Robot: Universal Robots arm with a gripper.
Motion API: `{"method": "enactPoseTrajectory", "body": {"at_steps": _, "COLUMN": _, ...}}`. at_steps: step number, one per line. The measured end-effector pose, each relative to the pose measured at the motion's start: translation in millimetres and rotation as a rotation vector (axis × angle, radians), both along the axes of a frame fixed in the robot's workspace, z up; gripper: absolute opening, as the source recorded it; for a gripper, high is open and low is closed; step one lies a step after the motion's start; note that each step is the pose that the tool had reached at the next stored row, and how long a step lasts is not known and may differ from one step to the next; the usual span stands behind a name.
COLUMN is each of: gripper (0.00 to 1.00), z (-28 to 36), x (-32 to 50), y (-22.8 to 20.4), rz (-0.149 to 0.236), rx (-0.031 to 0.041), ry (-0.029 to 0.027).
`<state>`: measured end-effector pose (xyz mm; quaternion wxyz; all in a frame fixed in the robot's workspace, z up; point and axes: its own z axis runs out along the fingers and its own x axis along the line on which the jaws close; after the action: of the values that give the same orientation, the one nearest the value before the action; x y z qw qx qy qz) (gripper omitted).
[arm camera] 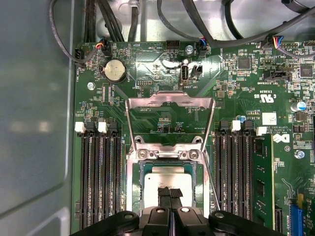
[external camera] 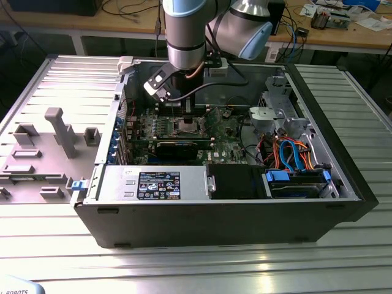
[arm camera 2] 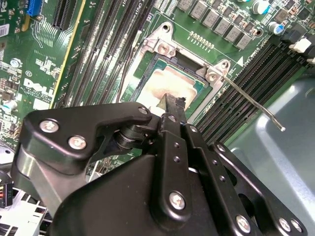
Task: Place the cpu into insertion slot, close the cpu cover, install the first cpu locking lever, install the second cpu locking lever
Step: 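Close the cpu cover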
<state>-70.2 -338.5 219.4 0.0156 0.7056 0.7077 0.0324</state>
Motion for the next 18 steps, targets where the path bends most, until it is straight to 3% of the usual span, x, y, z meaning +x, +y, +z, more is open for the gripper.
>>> {"method": "enactPoseTrajectory", "body": {"at_steps": 18, "gripper": 0.11, "z": 4.6, "x": 0.0, "y": 0.0, "rz": 0.0, "rx": 0.0002, "ry": -0.0001}}
